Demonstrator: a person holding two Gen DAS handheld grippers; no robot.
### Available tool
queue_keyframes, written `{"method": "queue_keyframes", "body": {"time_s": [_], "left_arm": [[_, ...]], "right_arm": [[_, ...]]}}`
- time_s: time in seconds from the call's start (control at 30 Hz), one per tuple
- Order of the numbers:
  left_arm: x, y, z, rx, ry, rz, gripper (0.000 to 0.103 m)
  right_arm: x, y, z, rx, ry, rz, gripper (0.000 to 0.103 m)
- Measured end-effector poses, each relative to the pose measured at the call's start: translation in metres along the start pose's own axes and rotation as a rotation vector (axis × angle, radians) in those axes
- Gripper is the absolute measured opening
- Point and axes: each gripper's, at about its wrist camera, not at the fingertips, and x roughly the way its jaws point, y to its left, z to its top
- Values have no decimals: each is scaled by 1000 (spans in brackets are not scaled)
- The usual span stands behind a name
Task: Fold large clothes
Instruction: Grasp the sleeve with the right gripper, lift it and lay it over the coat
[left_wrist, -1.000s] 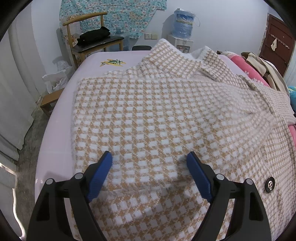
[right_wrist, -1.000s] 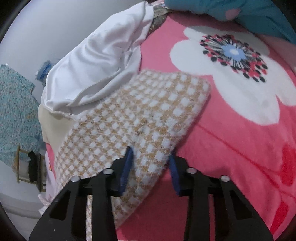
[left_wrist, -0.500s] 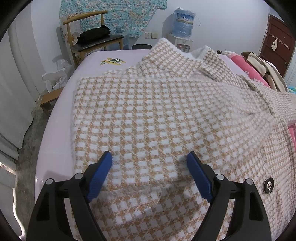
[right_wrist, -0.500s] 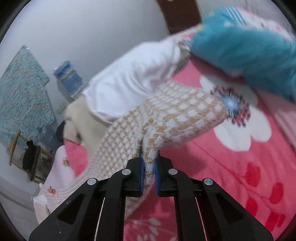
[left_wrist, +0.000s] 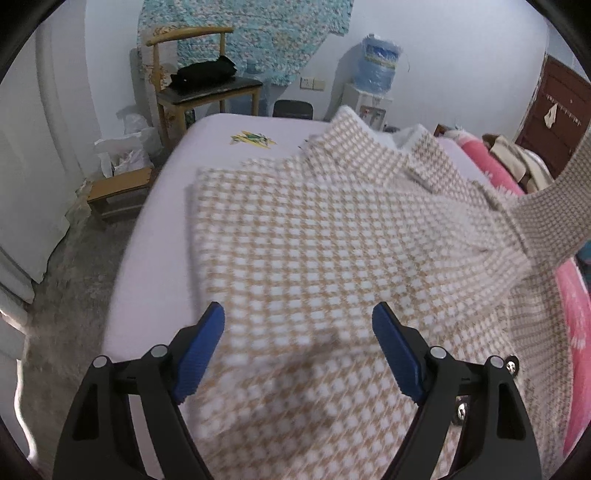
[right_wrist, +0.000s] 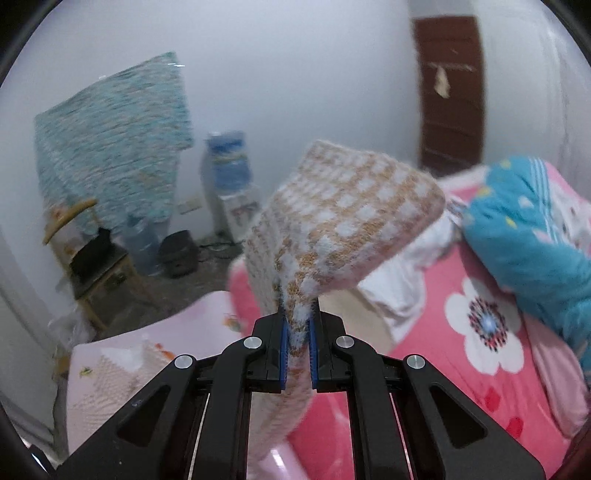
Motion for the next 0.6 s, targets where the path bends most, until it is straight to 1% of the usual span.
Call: {"method": "queue_keyframes", "body": {"time_s": [0.07, 0.17, 0.3, 0.4, 0.47, 0.5, 0.53, 0.57, 0.6], "left_arm": [[-12, 10, -3, -15, -11, -15, 73], [-30, 25, -6, -28, -34, -26, 69], [-55, 48, -12, -48, -69, -40, 66], [-65, 60, -16, -57, -81, -42, 66], [-70, 66, -19, -61, -82, -44, 65], [-73, 69, -21, -61, -83, -46, 65], [-74, 70, -22, -60, -83, -49, 65], [-75, 71, -24, -60, -82, -55, 65], [-75, 73, -25, -59, -81, -60, 65]], "right_arm": [[-8, 27, 1, -45, -14, 20, 7], [-19, 74, 0, -108, -24, 74, 7], [-26, 126, -12, -182, -26, 145, 7], [-30, 167, -28, -234, -6, 225, 7], [-31, 200, -46, -277, 19, 297, 7], [-31, 211, -53, -297, 37, 329, 10], [-29, 228, -65, -327, 76, 388, 13], [-25, 243, -78, -354, 122, 447, 18], [-21, 252, -88, -373, 158, 493, 26]]}}
